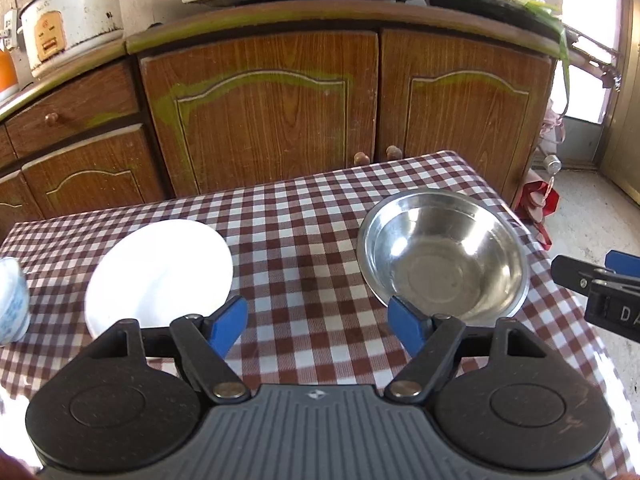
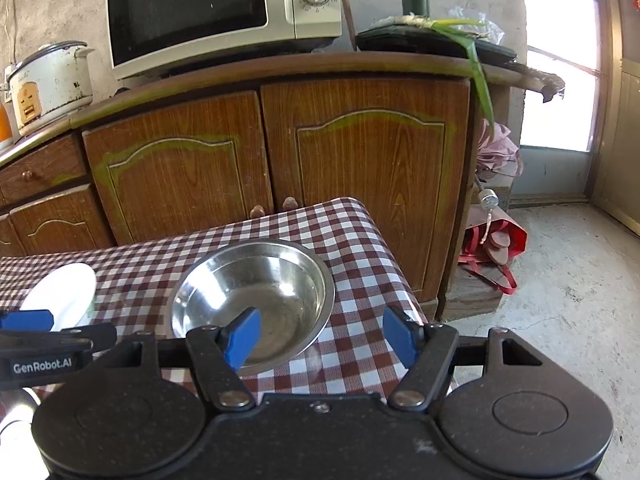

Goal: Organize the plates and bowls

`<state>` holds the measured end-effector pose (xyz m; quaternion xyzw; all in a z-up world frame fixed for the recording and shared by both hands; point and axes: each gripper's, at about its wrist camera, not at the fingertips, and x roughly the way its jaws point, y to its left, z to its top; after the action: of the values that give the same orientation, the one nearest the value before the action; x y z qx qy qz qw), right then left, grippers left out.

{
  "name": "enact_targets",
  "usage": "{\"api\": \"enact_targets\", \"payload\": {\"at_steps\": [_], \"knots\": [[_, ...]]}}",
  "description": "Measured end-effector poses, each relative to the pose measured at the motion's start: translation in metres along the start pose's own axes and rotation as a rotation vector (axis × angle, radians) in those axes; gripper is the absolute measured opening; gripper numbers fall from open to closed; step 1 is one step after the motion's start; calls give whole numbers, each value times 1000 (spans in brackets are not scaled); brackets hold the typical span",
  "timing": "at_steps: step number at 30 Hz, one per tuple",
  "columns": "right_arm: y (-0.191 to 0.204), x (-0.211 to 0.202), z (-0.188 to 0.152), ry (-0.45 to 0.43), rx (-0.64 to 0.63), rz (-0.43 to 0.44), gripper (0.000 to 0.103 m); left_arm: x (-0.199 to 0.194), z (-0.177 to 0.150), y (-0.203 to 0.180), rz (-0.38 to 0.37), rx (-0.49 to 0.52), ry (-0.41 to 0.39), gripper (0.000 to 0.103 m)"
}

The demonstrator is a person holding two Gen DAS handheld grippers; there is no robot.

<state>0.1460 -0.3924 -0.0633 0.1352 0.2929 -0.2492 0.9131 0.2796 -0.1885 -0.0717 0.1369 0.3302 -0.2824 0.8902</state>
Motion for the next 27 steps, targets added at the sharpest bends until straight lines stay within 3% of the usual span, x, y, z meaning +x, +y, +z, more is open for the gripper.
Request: {"api": "enact_targets", "payload": {"at_steps": [17,22,27], "knots": [[-14,80,-4,58,14,-3,80,66,16,-14,-9,8,10,75],[-11,97,-8,60,23,15,80,83,18,-21,-33,18,18,67],[-10,111,-13,71,40,26,74,102,17,-21,-58,-14,57,42]]}}
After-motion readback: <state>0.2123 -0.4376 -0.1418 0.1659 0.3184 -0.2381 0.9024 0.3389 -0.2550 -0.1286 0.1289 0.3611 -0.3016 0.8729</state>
